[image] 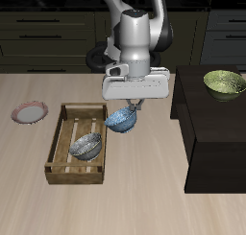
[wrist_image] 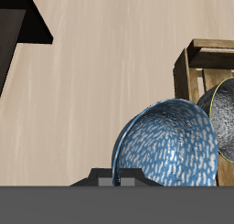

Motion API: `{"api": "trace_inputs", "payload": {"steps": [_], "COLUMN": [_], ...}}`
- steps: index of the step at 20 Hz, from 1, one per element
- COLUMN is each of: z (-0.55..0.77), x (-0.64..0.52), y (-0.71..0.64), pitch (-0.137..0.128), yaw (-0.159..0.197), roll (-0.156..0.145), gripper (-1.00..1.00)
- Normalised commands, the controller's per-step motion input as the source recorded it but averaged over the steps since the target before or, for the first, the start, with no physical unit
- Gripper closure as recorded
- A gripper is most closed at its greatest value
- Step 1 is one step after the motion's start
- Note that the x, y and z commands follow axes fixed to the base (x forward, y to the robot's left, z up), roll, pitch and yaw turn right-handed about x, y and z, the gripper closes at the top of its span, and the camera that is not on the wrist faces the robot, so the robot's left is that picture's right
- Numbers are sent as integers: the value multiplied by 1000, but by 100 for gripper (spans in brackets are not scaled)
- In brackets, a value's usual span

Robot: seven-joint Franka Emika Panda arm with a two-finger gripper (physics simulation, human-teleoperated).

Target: Place the black bowl and the blue bowl in the wooden tray

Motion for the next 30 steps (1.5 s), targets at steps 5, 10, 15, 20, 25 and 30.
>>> {"api": "trace_inputs", "payload": {"steps": [5, 10, 15, 20, 25, 30], "z": [236, 233, 163, 87, -12, -32], "x": [-75, -179, -111, -134, -72, -5], "y": [-193, -124, -237, -427, -416, -175], "pitch": [-32, -33, -21, -8, -2, -6], "yaw": [12, 1, 9, -8, -9, -15], "roll": [-22, -5, -27, -49, -60, -32], "gripper": [100, 100, 100, 100, 100, 100]}}
